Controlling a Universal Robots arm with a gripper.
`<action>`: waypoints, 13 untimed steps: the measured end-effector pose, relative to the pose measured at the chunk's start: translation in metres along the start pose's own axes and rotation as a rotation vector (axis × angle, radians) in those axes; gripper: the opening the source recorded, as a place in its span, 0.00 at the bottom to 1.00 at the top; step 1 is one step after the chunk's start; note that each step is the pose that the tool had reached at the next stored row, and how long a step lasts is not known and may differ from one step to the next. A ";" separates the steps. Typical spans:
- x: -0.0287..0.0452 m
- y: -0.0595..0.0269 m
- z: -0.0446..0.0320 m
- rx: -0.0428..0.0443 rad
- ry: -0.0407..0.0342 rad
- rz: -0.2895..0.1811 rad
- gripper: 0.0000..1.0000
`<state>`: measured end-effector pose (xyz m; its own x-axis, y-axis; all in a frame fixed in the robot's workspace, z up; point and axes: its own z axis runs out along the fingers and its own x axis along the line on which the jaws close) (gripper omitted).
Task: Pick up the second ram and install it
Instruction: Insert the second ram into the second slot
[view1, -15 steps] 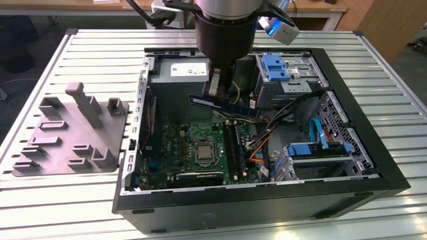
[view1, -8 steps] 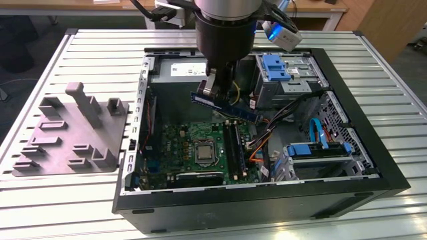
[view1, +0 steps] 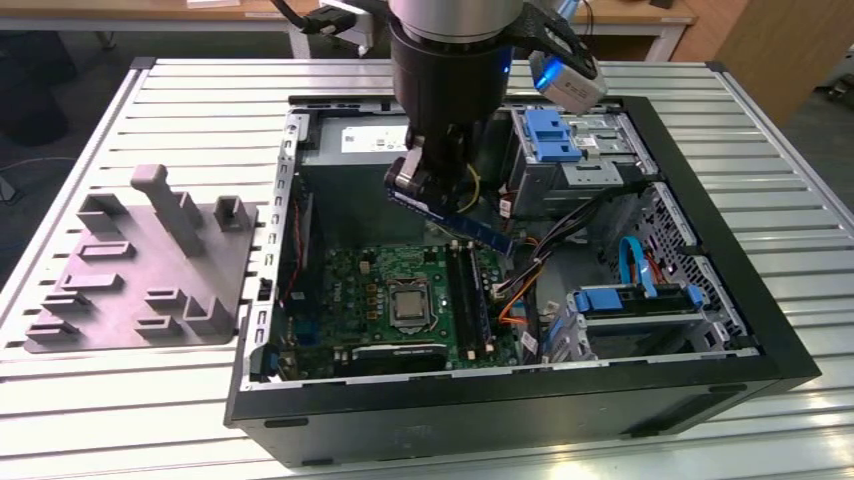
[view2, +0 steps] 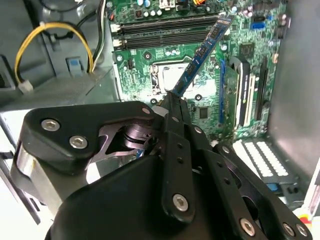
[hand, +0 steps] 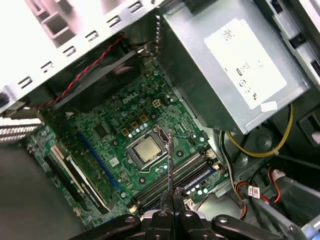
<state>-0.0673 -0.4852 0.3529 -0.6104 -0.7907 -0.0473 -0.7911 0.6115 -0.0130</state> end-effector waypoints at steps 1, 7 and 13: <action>0.0000 0.0000 0.0002 0.0009 0.0002 0.018 0.11; 0.0001 0.0000 0.0009 0.0060 0.0016 0.127 0.11; 0.0001 0.0000 0.0016 0.0112 0.0030 0.236 0.11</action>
<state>-0.0673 -0.4852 0.3513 -0.7786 -0.6257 -0.0473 -0.6258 0.7798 -0.0130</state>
